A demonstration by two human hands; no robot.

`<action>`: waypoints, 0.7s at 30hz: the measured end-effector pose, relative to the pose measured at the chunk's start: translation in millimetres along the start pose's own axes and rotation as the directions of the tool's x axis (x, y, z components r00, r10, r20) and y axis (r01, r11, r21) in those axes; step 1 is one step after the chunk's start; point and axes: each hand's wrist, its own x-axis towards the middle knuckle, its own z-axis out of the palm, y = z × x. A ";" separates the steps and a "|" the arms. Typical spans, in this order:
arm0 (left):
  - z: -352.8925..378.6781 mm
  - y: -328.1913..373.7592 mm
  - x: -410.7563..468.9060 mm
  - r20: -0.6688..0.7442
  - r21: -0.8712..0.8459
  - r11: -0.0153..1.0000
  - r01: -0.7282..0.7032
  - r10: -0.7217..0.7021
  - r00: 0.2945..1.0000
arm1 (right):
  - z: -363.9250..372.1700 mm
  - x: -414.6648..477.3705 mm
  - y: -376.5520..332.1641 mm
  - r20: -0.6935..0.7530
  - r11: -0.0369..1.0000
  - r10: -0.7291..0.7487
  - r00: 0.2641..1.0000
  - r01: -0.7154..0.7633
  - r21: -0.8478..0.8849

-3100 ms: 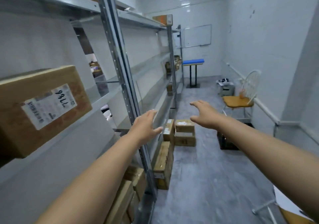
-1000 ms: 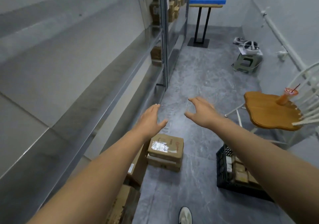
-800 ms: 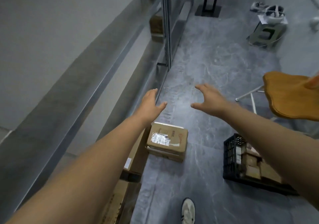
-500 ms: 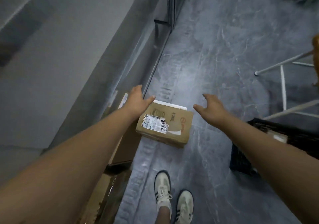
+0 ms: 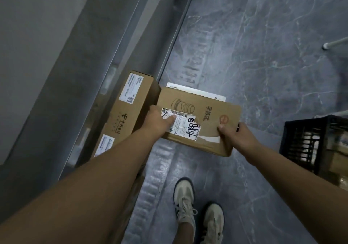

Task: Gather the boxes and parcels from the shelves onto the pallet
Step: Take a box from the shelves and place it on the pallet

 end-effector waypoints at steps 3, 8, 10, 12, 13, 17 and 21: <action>3.1 -1.7 -6.8 -0.028 -0.071 0.997 0.035 -0.037 0.999 | 5.6 0.8 -5.6 -0.040 0.997 0.049 0.998 -0.046 0.057; -22.0 3.1 -38.1 -0.073 -0.198 0.975 0.100 -0.116 0.991 | -5.0 -26.6 -40.3 -0.067 0.989 -0.011 0.998 0.021 0.145; -43.4 11.3 -63.8 -0.090 -0.265 0.958 0.112 -0.140 0.986 | -18.1 -51.9 -63.8 -0.046 0.986 -0.084 0.995 0.090 0.142; -67.5 26.3 -94.2 -0.111 -0.294 0.950 0.104 -0.143 0.984 | -38.8 -81.2 -89.7 -0.022 0.984 -0.147 0.989 0.148 0.096; -80.9 35.1 -113.1 -0.121 -0.321 0.942 0.099 -0.144 0.982 | -50.6 -98.4 -103.5 -0.016 0.981 -0.178 0.984 0.179 0.069; -133.6 71.5 -212.4 -0.152 -0.426 0.903 0.053 -0.129 0.980 | -106.6 -189.3 -158.5 -0.020 0.943 -0.332 0.943 0.332 -0.021; -174.6 92.7 -337.5 -0.269 -0.464 0.885 -0.038 -0.100 0.958 | -146.3 -301.5 -192.4 0.071 0.885 -0.462 0.884 0.465 -0.018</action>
